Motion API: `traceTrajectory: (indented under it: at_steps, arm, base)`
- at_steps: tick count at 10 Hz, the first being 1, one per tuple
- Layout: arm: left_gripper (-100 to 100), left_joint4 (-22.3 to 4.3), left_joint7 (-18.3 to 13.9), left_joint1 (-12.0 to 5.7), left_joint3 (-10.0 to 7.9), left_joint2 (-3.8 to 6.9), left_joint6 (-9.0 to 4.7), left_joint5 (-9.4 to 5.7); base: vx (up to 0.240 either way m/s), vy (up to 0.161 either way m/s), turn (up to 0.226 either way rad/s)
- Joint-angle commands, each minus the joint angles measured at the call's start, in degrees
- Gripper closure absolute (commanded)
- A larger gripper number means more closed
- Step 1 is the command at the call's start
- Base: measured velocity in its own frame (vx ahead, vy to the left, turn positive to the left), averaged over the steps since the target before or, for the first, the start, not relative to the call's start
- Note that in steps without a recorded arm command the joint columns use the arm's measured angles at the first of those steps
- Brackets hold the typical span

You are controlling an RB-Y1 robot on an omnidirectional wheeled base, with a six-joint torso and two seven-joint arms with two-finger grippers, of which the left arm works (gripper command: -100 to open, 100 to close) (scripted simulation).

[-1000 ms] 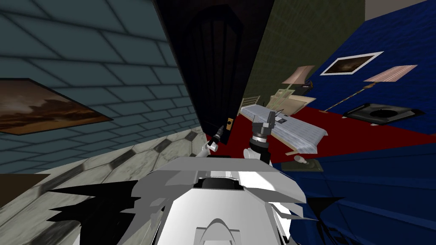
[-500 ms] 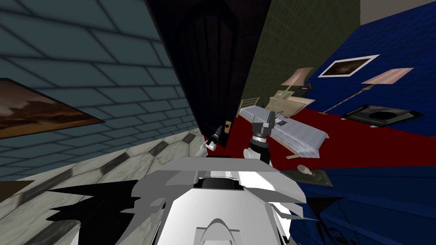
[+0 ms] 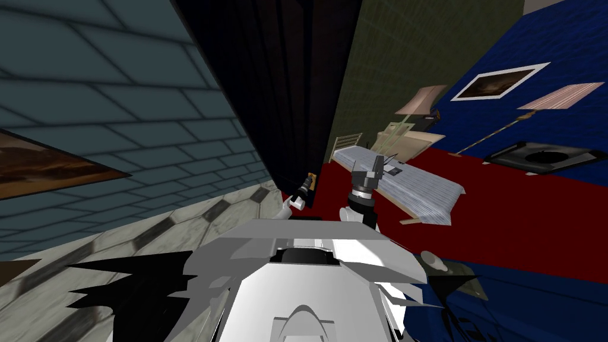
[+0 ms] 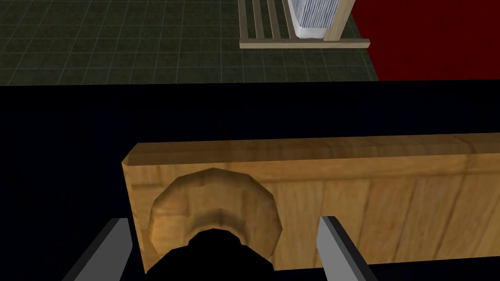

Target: Push the door open

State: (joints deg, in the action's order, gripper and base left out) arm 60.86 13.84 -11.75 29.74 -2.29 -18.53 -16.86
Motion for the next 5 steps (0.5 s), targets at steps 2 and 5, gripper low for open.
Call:
traceTrajectory:
  at_steps: [2, 5]
  arm:
    - [100, -0.04, -0.05, 0.0, 0.02, 0.13, -0.09, -0.01]
    - [100, -0.04, -0.05, 0.0, 0.02, 0.13, -0.09, -0.01]
  base:
    - [-0.009, 0.011, -0.006]
    - [-0.008, 0.009, -0.005]
